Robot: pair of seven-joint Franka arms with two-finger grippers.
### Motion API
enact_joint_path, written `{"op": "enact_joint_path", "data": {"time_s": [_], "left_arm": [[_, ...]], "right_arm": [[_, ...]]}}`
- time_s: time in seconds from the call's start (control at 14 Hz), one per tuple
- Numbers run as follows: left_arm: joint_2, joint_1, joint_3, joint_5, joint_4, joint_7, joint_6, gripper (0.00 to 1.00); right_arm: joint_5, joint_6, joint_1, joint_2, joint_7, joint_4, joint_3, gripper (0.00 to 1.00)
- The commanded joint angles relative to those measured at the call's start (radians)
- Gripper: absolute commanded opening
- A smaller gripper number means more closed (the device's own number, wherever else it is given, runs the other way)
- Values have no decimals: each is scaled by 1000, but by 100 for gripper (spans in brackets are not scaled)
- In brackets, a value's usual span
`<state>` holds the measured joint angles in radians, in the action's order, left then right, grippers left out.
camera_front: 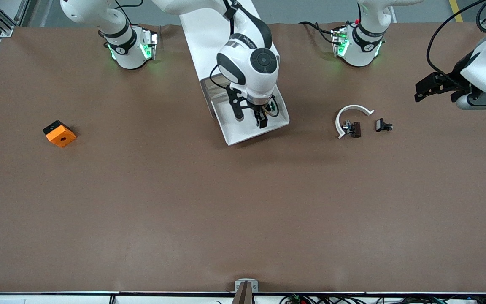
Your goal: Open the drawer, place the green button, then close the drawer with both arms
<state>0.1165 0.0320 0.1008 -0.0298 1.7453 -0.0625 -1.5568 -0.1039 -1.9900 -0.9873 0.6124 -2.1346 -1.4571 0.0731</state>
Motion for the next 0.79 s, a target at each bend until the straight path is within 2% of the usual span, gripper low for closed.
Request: {"op": "enact_joint_path", "data": {"time_s": [0.0,0.29,0.57,0.71], "left_arm": [[6,5,3,-6,-4,12,24,100],[-18,-4,10,-18,6,-3,15,100],[-64,-4,94,-61,80,-51,-92,100],[-113,-4,150,-61,112,-126,-173,100]], "right_arm": [[-17,74,79,1,68,93,-13,100],[-26,155,194,-5,259,148,-16,100],[-27,267,341,-17,598,191,-13,100],[-30,284,433,-66,828,192,-7,100]]}}
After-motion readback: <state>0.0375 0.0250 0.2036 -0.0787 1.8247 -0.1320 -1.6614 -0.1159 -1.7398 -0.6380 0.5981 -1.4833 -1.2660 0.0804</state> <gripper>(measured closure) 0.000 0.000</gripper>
